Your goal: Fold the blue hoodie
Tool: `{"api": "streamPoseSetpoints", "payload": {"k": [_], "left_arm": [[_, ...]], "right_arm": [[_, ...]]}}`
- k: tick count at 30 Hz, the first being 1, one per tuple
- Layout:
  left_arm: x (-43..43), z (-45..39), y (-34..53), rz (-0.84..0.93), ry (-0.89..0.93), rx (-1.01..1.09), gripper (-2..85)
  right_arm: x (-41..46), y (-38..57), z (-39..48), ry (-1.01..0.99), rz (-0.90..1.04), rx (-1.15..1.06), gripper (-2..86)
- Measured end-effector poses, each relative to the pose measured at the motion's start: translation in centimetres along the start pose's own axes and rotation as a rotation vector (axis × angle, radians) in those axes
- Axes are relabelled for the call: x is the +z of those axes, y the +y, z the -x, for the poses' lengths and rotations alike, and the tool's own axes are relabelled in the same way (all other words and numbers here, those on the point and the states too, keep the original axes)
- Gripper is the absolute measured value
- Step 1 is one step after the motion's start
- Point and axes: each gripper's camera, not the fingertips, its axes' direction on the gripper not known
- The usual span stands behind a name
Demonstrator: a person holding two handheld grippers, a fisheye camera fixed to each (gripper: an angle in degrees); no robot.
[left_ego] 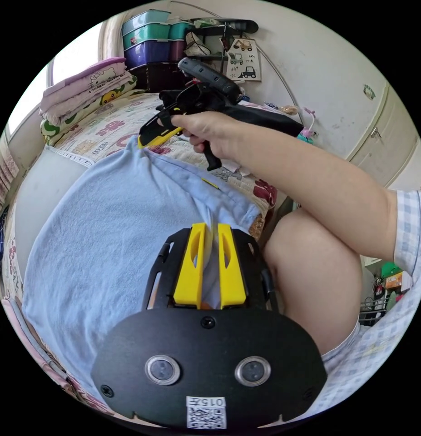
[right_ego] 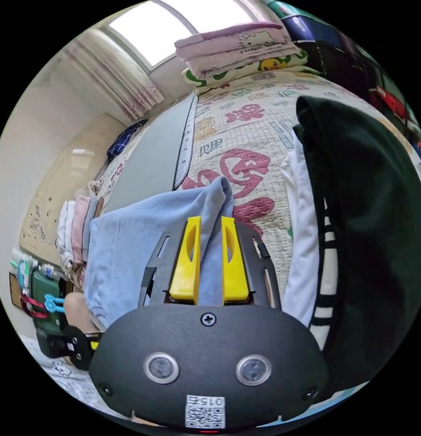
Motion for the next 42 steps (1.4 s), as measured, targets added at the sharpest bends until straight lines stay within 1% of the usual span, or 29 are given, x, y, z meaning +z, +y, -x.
{"api": "streamPoseSetpoints", "payload": {"k": [3,8,10,13,17,20,22,24,27,29,30,32,34,37,39,41,42], "left_arm": [[-0.5,-0.4,-0.5,0.005,0.016,0.015,6.1],[-1.3,-0.9,-0.6,-0.034,-0.016,-0.022,5.4],[-1.3,-1.3,-0.5,-0.03,-0.028,-0.028,5.2],[-1.5,-2.3,0.0,-0.016,-0.057,-0.027,5.2],[-2.8,-3.2,1.3,-0.017,-0.07,-0.056,5.4],[-3.9,-3.6,2.8,-0.013,-0.101,-0.06,5.6],[-4.1,-3.9,3.5,0.003,-0.153,-0.029,6.0],[-4.4,-4.1,3.9,0.003,-0.155,-0.016,6.4],[-4.8,-4.8,3.6,-0.025,-0.172,-0.01,7.4],[-3.8,-5.5,3.2,0.002,-0.268,0.007,6.5],[-3.3,-5.6,3.2,0.016,-0.285,0.009,5.7],[-2.0,-5.4,3.6,0.049,-0.261,0.016,2.8],[-2.1,-5.4,3.8,0.044,-0.256,0.036,2.1],[-2.1,-4.6,3.9,0.054,-0.221,0.034,1.9],[-2.5,-3.4,4.0,0.052,-0.163,-0.003,2.5],[-4.0,-1.3,4.0,-0.006,-0.063,-0.068,3.9],[-4.5,-0.7,3.9,-0.033,-0.048,-0.081,4.3]], "right_arm": [[-3.9,2.3,2.3,-0.01,0.014,-0.113,8.3],[-10.3,8.6,2.5,-0.156,0.08,-0.206,8.5],[-11.1,9.8,2.7,-0.167,0.126,-0.25,8.4],[-10.6,10.7,2.7,-0.143,0.161,-0.236,8.5],[-8.7,10.3,4.9,-0.265,0.272,-0.3,9.5],[-7.0,9.9,6.7,-0.268,0.35,-0.357,10.0],[-6.1,9.9,7.4,-0.207,0.359,-0.369,10.1],[-5.2,9.8,7.5,-0.18,0.393,-0.356,9.7],[-4.9,10.0,6.9,-0.239,0.404,-0.329,8.2],[-5.5,10.4,6.3,-0.283,0.386,-0.315,5.3],[-5.7,10.5,6.2,-0.274,0.379,-0.31,4.3],[-6.5,11.0,6.0,-0.254,0.354,-0.301,2.7],[-6.7,11.5,6.3,-0.223,0.349,-0.314,2.3],[-7.1,12.6,7.3,-0.161,0.342,-0.348,2.8],[-8.1,13.5,7.2,-0.11,0.317,-0.361,4.4],[-10.1,15.0,6.2,-0.085,0.288,-0.372,5.7],[-10.6,15.3,5.7,-0.087,0.288,-0.366,5.9]]}}
